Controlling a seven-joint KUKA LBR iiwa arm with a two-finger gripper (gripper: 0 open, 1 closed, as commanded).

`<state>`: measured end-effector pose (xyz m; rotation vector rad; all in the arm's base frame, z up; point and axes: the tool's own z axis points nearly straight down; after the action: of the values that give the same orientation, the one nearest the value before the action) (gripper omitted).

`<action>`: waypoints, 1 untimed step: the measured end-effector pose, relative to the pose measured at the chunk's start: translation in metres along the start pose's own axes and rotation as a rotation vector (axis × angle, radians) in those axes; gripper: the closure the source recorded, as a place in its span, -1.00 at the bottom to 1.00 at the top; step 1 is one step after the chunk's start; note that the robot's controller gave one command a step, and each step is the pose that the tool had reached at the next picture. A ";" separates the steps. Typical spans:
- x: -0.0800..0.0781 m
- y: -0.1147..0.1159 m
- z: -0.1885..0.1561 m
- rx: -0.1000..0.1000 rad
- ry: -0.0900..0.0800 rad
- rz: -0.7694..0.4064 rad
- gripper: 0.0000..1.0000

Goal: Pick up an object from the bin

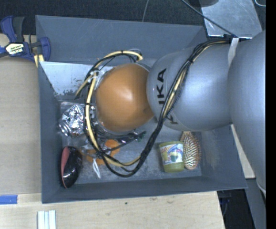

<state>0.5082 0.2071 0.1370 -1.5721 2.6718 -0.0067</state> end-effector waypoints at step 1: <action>-0.005 -0.078 -0.042 0.011 -0.008 -0.018 1.00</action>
Offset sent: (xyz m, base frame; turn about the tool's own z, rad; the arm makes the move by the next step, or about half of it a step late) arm 0.0631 -0.0307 0.0407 -0.0261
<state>0.5767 0.1728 0.1814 -1.5892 2.6475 -0.0151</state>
